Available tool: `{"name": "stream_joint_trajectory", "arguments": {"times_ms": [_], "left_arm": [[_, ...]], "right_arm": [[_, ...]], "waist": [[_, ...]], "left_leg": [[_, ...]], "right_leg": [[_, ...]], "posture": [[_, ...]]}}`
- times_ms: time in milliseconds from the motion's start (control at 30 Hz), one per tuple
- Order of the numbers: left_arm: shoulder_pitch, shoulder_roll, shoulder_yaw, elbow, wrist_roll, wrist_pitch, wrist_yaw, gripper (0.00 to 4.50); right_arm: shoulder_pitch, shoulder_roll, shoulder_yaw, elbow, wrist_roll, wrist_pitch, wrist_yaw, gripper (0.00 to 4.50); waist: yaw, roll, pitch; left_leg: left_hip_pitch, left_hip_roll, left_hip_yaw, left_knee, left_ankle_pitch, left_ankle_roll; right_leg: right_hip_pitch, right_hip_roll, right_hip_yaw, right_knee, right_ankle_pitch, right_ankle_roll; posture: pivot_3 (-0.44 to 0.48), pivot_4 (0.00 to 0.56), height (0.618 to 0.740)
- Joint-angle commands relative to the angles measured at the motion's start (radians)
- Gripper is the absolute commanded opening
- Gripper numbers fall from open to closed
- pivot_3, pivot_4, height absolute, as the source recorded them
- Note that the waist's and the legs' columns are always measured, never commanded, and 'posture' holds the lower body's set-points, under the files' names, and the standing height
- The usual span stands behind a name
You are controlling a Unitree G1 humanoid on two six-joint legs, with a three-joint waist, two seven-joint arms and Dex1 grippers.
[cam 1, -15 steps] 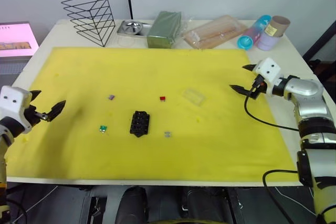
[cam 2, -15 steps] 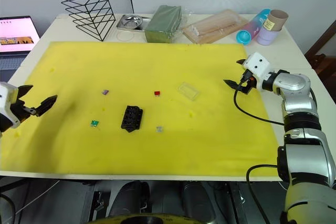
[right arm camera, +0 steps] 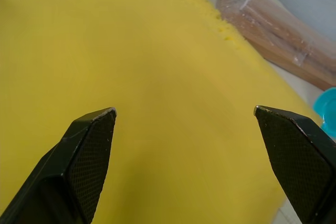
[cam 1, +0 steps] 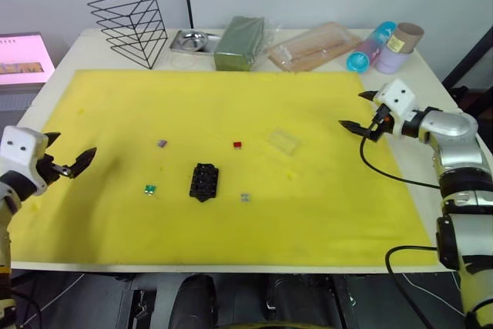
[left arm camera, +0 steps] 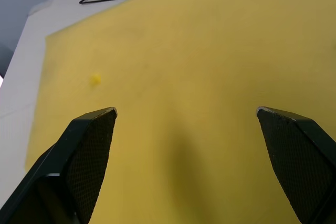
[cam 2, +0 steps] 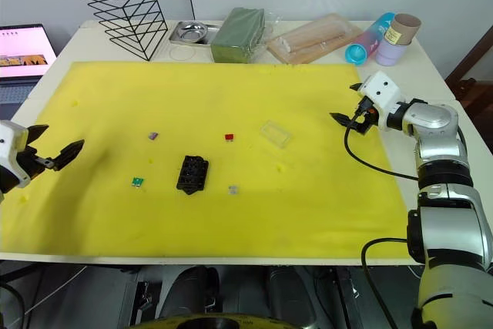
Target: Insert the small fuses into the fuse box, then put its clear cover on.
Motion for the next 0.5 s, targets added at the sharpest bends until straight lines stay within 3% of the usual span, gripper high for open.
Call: {"name": "stream_joint_trajectory", "arguments": {"times_ms": [33,500], "left_arm": [[-0.004,0.014,0.018,-0.024,-0.011,-0.01,-0.002,4.49],[-0.011,0.02,0.004,-0.009,-0.006,-0.02,-0.014,4.49]], "right_arm": [[0.001,-0.022,-0.032,-0.027,0.018,0.0,-0.014,4.48],[0.016,-0.043,-0.042,-0.018,0.004,-0.001,-0.085,4.48]], "waist": [[0.002,0.0,0.0],[0.0,0.0,0.0]], "left_leg": [[0.0,0.0,0.0,0.0,0.0,0.0],[0.0,0.0,0.0,0.0,0.0,0.0]], "right_leg": [[0.0,0.0,0.0,0.0,0.0,0.0],[0.0,0.0,0.0,0.0,0.0,0.0]], "posture": [[0.0,0.15,0.74],[0.0,0.15,0.74]]}}
